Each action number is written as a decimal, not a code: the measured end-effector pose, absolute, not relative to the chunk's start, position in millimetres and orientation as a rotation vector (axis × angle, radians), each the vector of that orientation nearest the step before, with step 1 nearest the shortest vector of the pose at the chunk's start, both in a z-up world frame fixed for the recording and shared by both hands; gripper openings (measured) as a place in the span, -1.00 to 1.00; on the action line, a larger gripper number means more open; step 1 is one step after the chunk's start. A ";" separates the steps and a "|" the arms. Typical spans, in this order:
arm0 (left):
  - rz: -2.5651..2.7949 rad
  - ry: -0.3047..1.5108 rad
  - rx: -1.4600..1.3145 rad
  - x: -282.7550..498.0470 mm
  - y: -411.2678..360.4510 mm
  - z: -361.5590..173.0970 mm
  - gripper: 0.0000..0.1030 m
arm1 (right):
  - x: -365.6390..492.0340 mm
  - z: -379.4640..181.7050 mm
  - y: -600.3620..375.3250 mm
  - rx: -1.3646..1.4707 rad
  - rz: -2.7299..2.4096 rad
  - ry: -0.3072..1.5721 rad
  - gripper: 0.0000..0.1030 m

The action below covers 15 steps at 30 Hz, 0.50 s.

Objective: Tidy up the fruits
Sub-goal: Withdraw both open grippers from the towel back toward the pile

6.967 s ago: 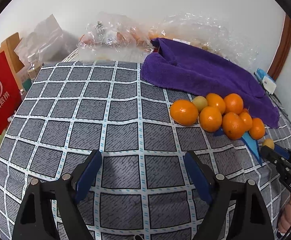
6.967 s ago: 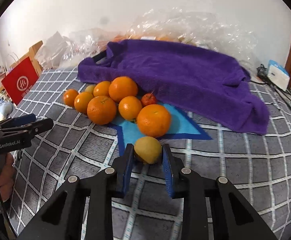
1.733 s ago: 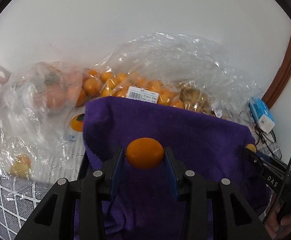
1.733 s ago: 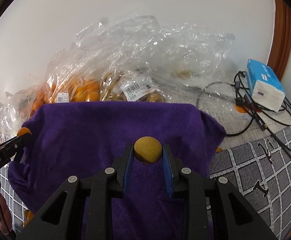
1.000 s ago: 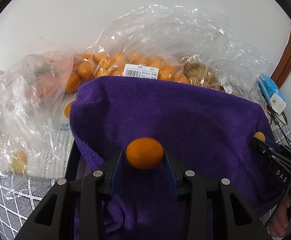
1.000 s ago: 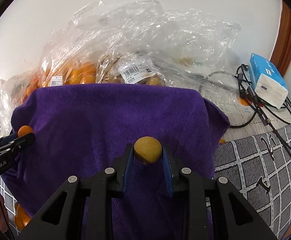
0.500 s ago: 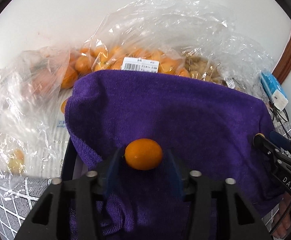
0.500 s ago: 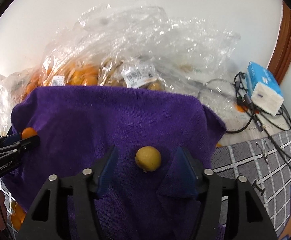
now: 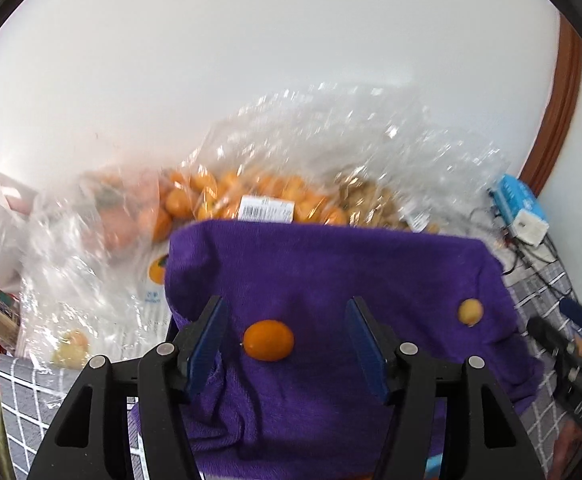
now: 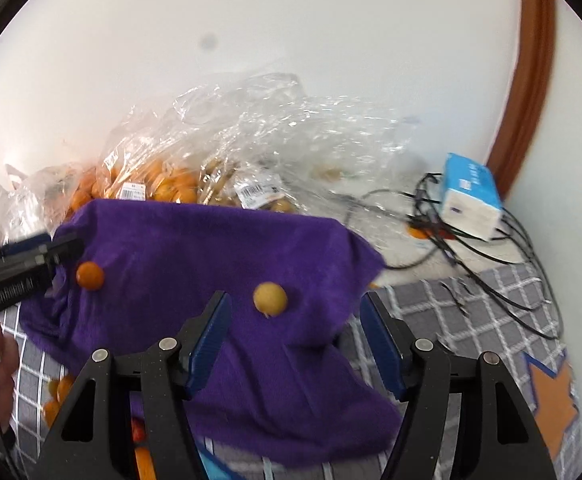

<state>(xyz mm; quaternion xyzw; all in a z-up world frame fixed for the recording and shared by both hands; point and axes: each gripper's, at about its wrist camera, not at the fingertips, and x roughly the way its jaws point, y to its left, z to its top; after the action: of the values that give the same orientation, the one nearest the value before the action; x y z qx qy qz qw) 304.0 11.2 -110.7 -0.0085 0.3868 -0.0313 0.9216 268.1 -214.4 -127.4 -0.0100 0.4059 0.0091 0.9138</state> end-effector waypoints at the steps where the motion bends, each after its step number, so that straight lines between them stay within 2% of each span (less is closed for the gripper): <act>1: -0.077 0.775 -0.010 297.6 8.8 -102.4 0.15 | 259.1 -124.1 -216.2 -0.028 0.020 0.836 0.29; 8: -0.131 0.729 -0.041 256.0 13.1 -66.5 0.15 | 214.2 -113.9 -225.1 -0.044 0.041 0.846 0.29; 15: -0.107 0.778 -0.091 219.6 39.6 -85.8 0.15 | 186.9 -126.3 -225.6 -0.010 0.079 0.859 0.29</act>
<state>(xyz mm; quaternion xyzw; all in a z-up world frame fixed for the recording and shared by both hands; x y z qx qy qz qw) 219.6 39.6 -85.8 -0.0442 0.3790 -0.0522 0.9229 186.9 -225.6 -126.3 -0.0050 0.4161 0.0383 0.9085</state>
